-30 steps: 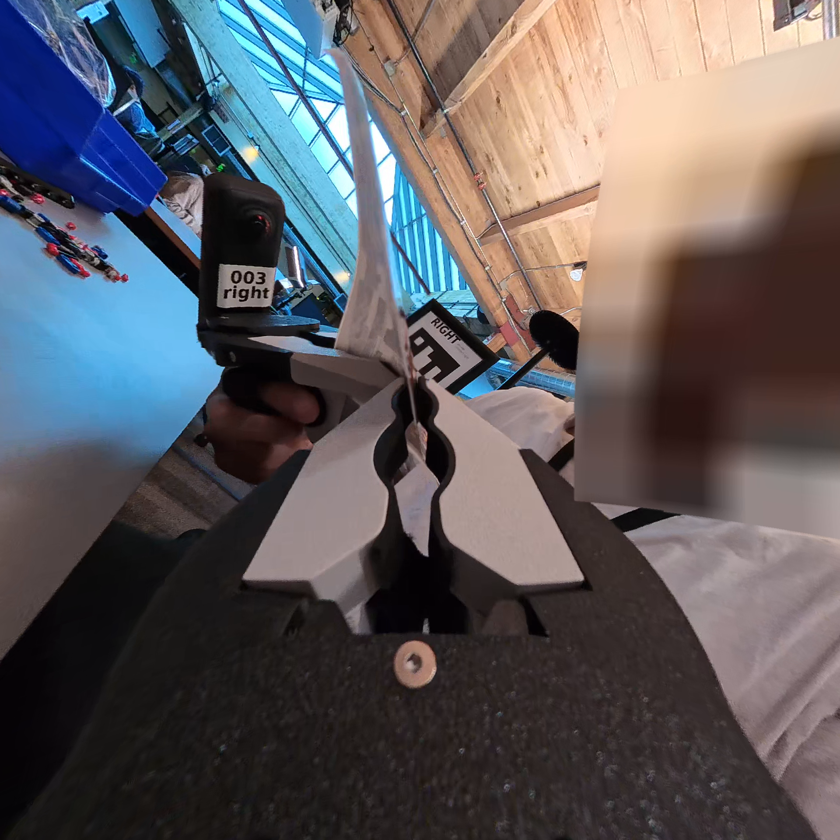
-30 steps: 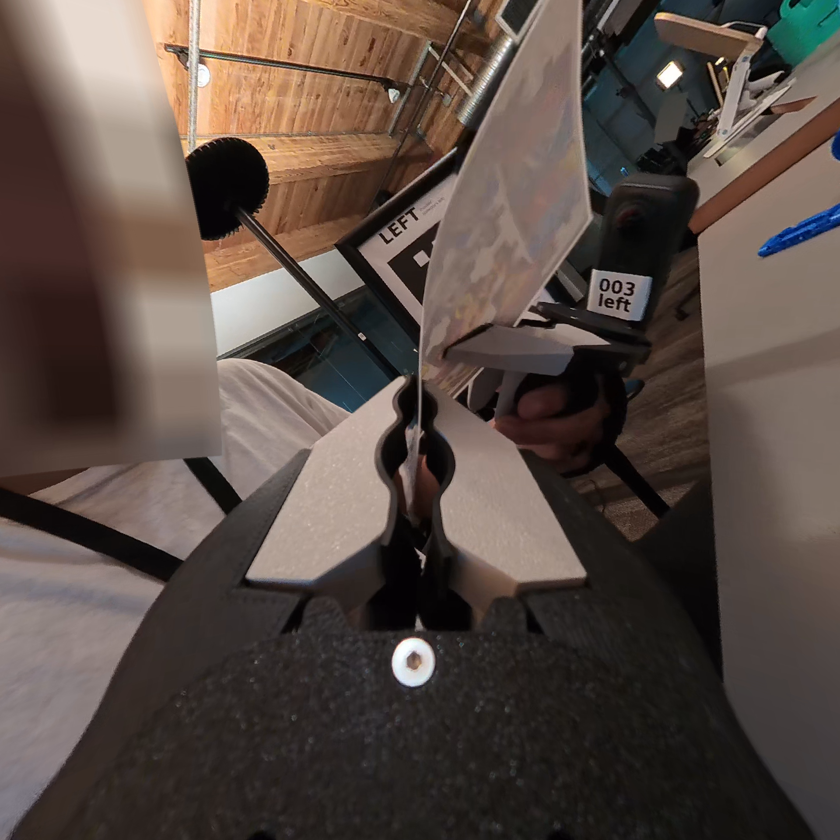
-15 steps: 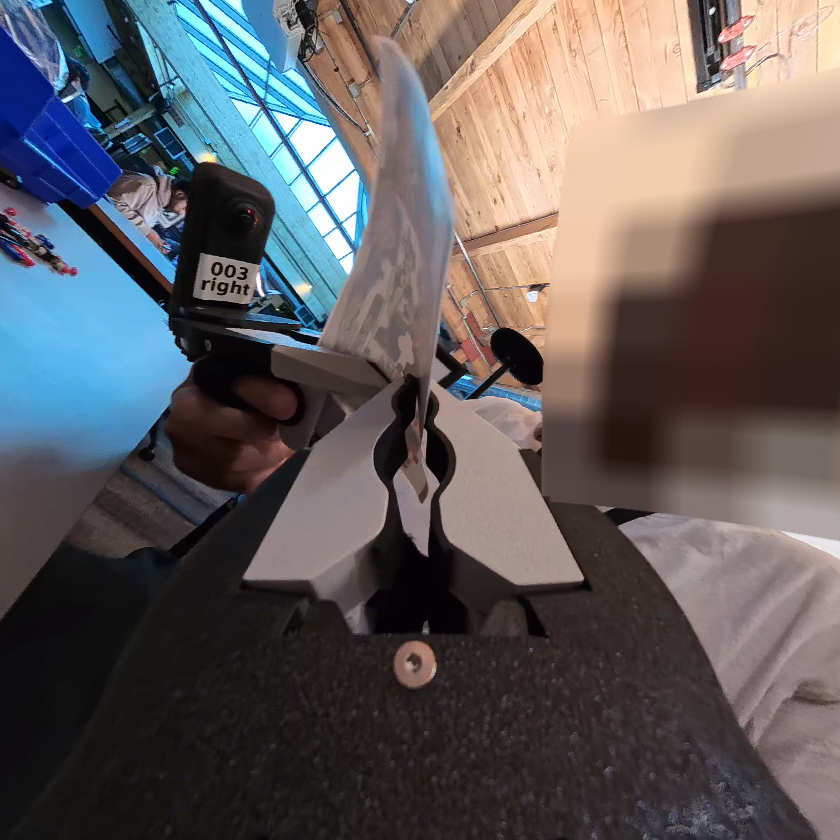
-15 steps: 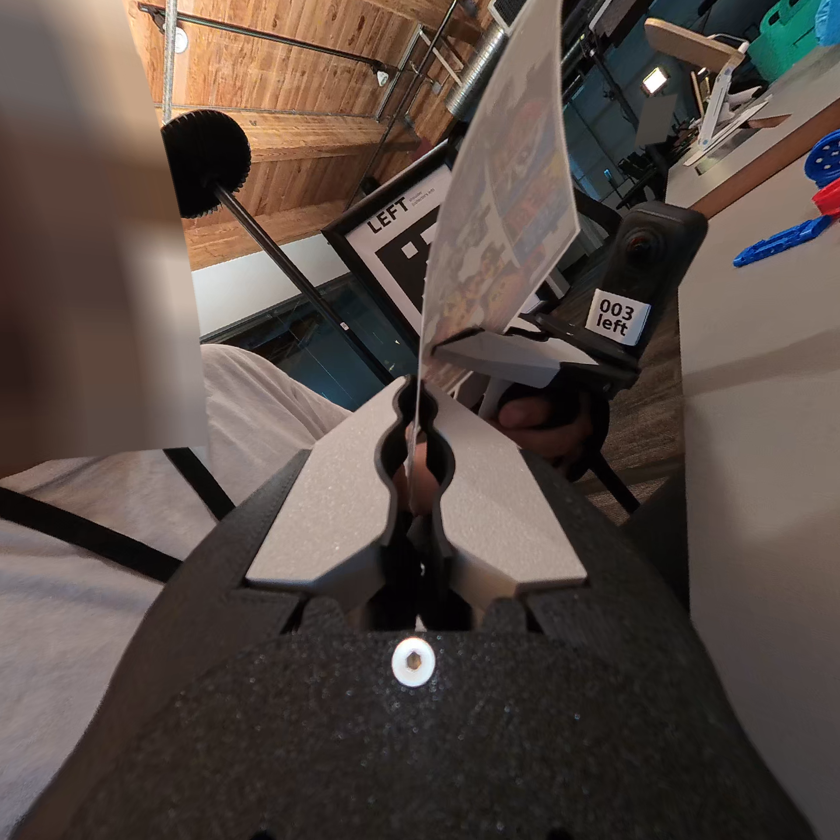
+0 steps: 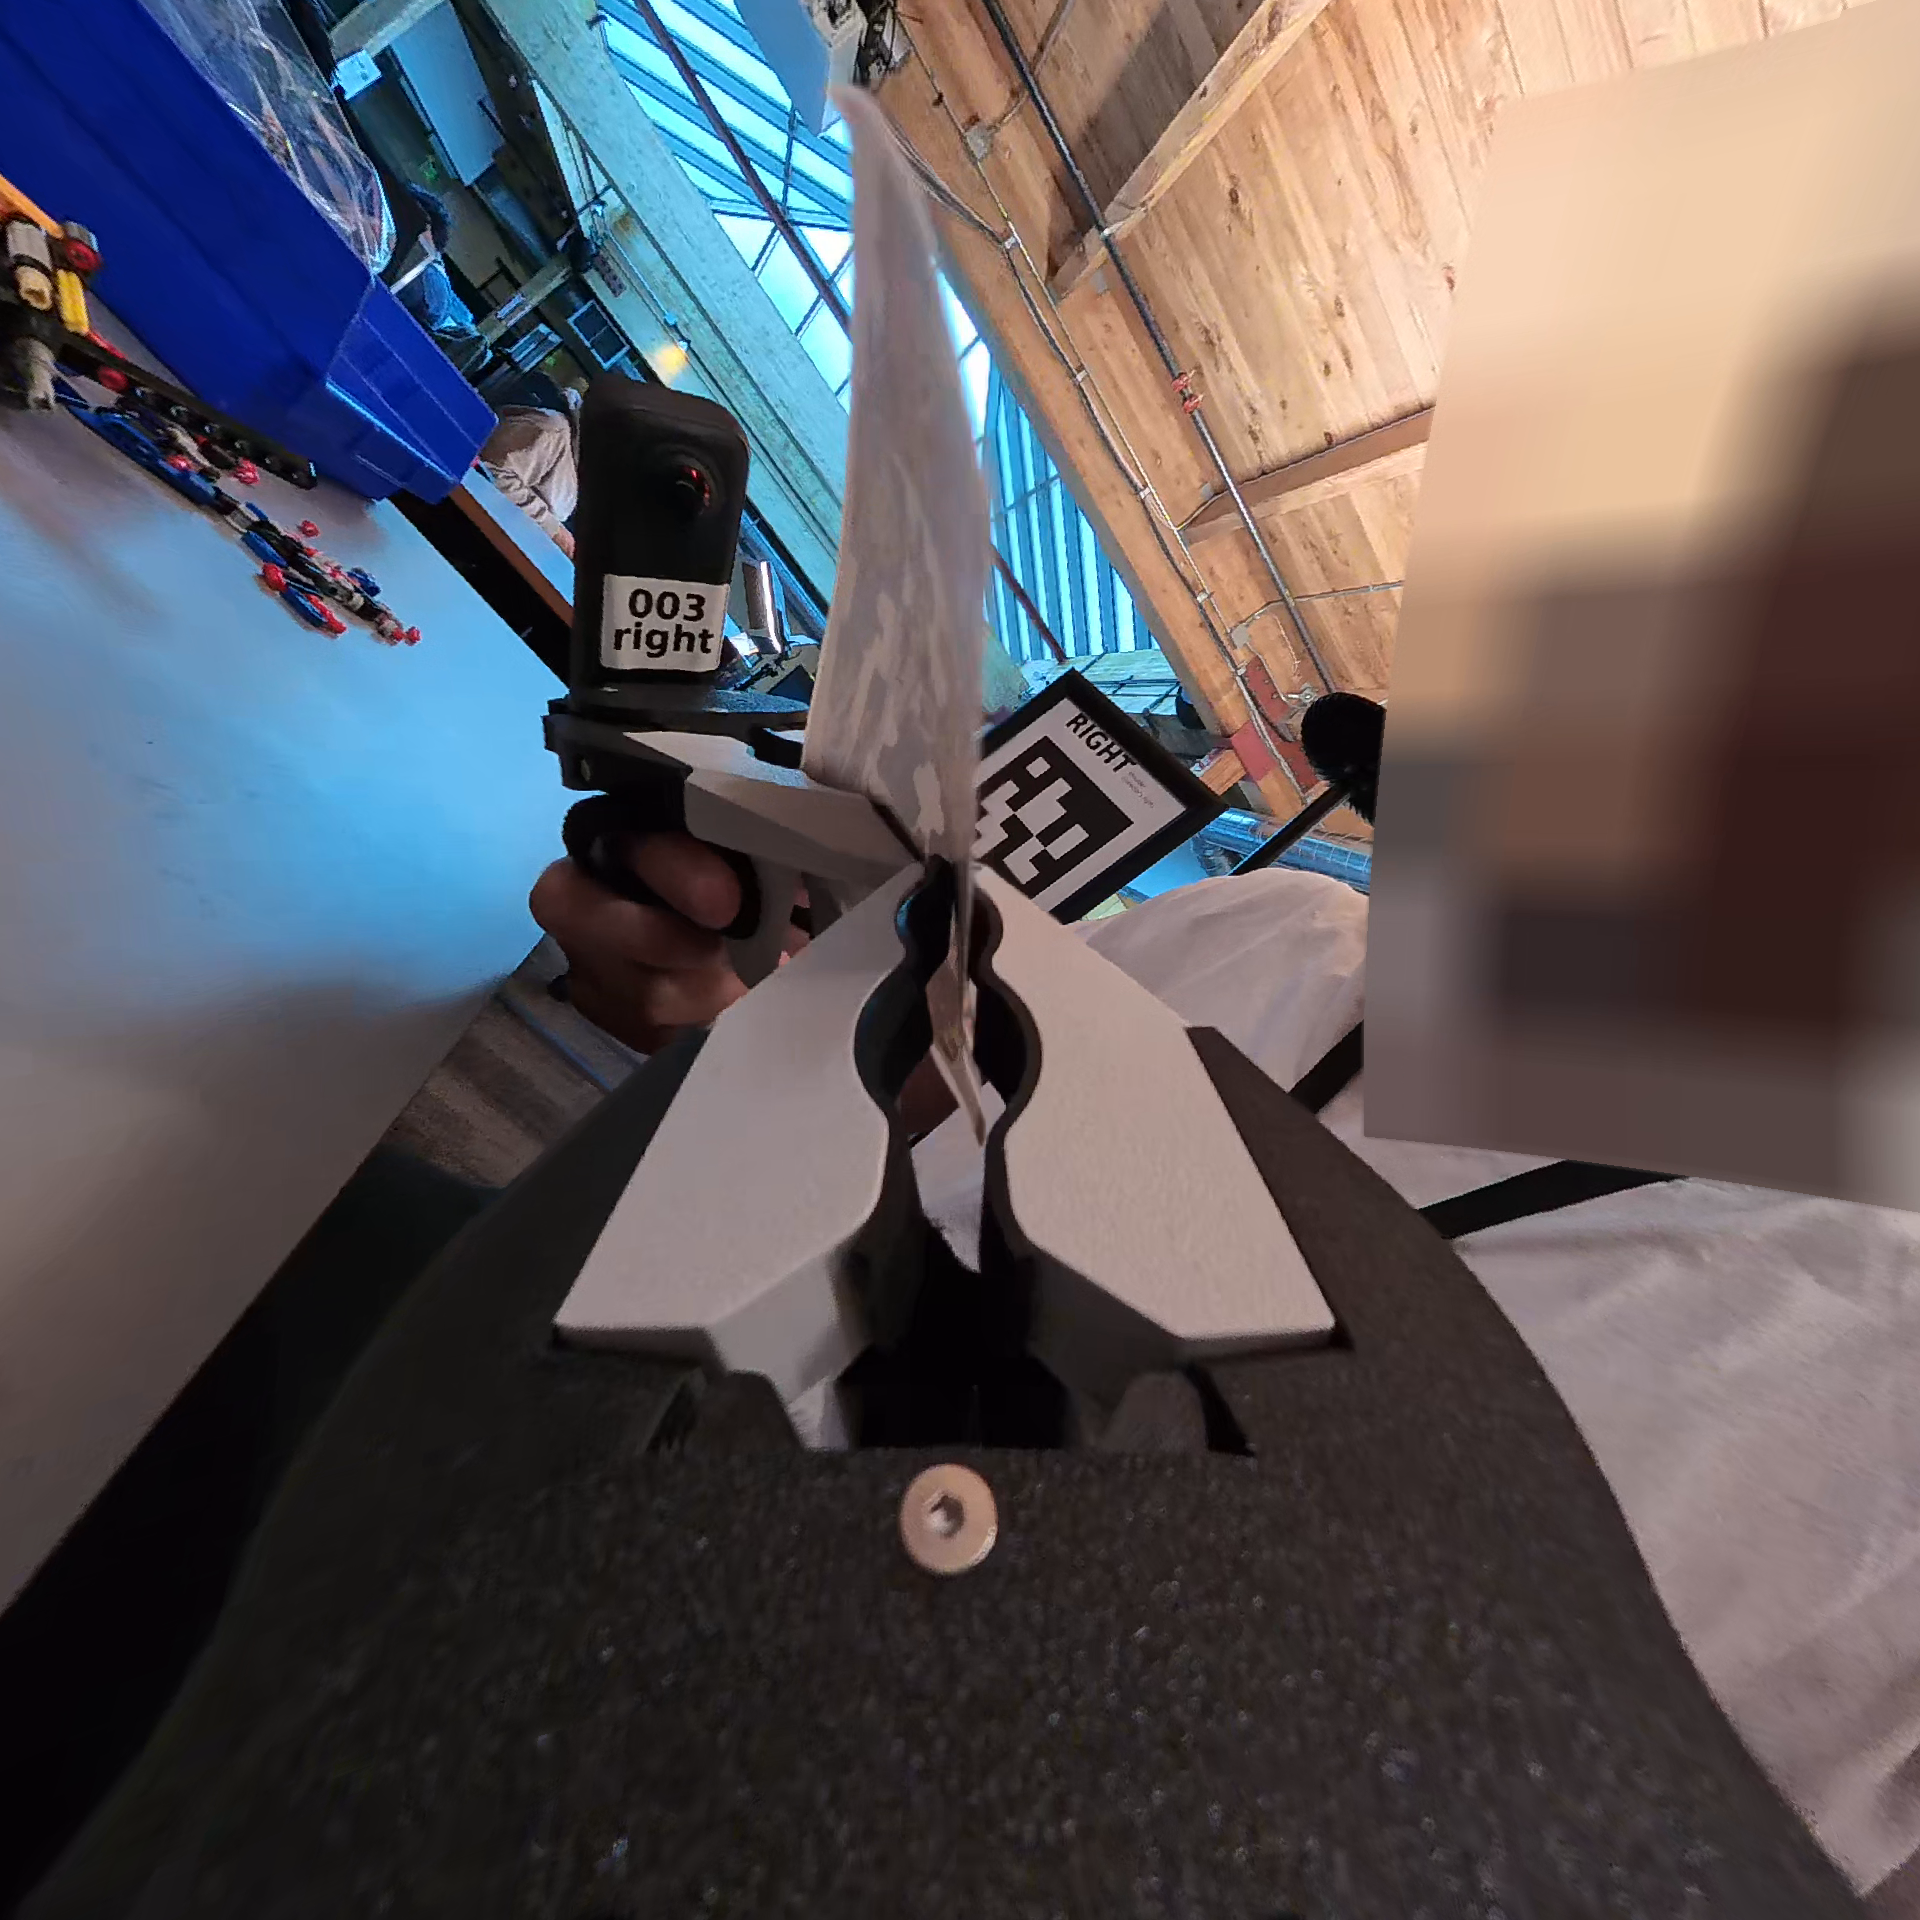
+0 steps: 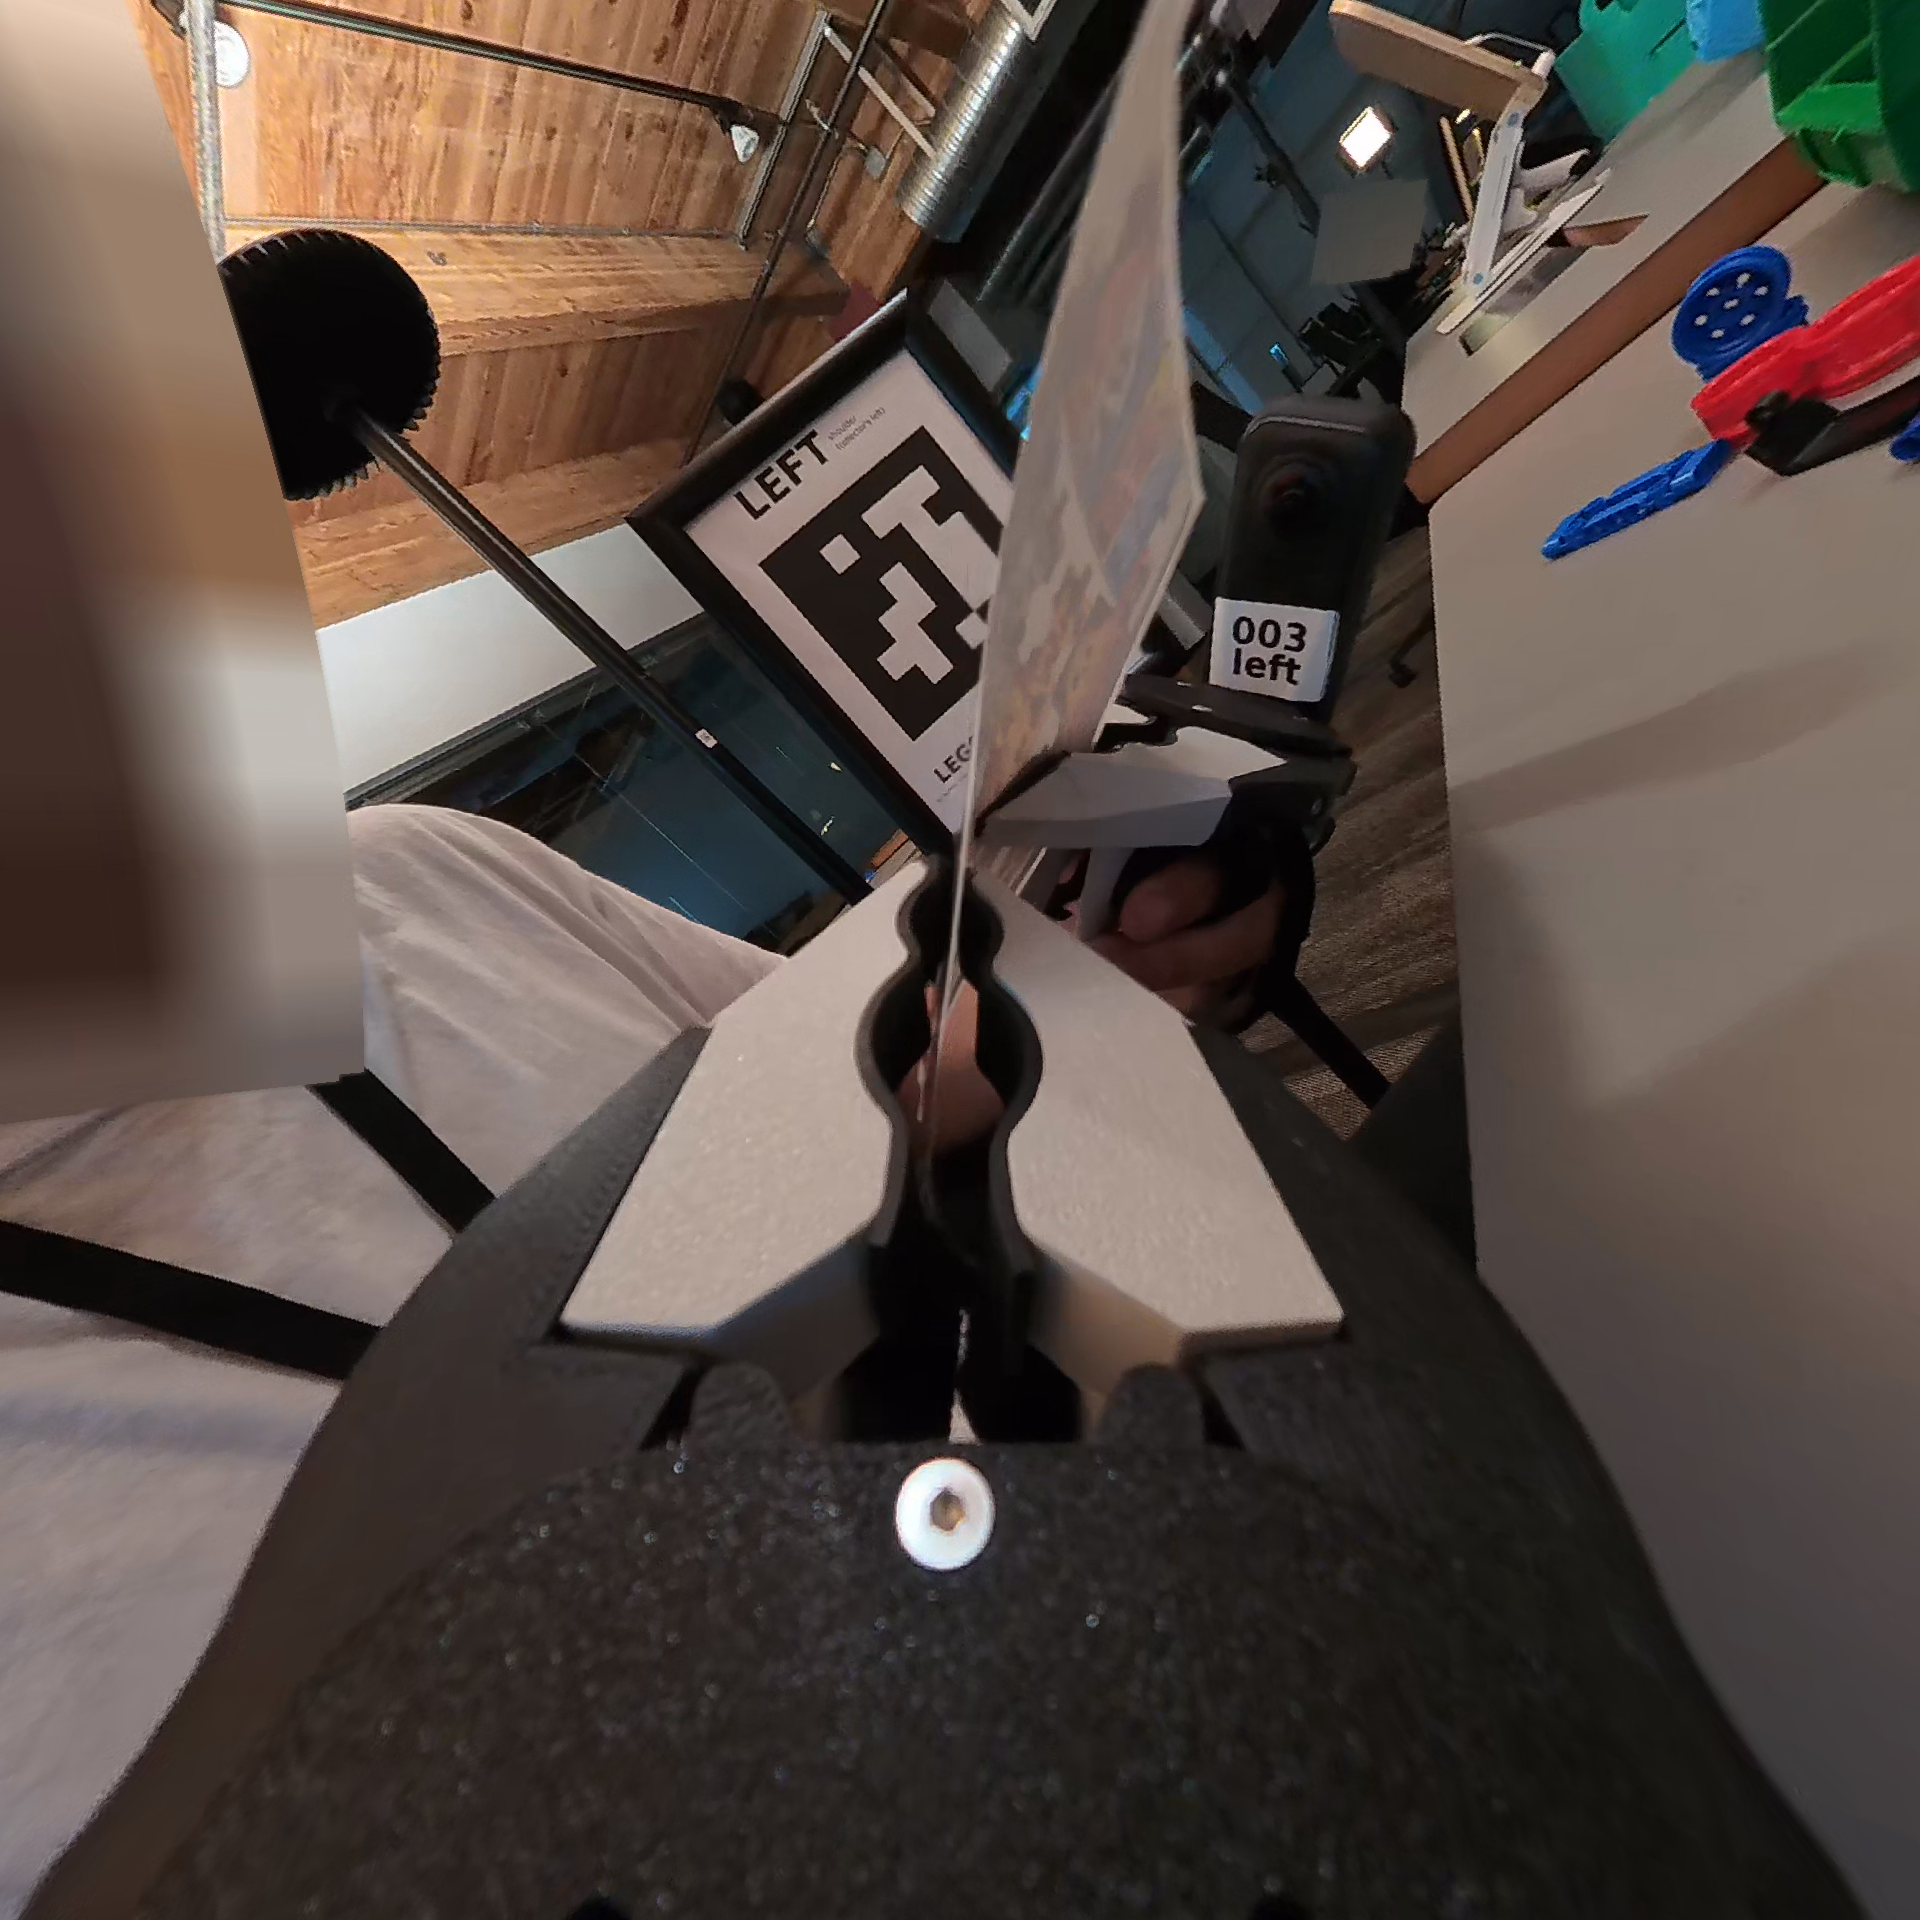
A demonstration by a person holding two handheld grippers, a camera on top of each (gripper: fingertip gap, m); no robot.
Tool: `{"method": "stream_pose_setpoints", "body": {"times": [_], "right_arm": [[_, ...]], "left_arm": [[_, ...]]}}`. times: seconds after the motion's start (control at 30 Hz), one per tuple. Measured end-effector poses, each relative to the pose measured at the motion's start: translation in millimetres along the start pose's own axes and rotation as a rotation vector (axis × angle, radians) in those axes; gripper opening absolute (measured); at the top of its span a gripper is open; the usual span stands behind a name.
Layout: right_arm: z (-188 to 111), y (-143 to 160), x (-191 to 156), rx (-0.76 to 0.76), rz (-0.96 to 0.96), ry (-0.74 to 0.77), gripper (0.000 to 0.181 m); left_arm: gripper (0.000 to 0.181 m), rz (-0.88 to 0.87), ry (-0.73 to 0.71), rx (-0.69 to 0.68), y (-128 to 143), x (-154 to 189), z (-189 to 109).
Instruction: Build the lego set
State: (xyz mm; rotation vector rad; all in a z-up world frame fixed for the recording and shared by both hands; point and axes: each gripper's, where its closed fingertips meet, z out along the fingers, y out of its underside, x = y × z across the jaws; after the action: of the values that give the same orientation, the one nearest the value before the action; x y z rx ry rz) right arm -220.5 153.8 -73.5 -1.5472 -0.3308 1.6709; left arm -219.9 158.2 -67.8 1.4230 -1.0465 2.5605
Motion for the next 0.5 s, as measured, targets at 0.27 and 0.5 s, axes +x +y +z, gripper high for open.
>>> {"method": "stream_pose_setpoints", "body": {"times": [0.27,0.5], "right_arm": [[0.5,2.2,0.1,-0.011,0.014,-0.012,0.000],[3.2,2.5,-13.1,0.006,0.013,-0.106,0.000]], "left_arm": [[0.000,0.001,-0.006,0.004,-0.8,-1.3,-1.6],[0.000,-0.045,0.081,0.006,3.7,4.9,3.6]]}}
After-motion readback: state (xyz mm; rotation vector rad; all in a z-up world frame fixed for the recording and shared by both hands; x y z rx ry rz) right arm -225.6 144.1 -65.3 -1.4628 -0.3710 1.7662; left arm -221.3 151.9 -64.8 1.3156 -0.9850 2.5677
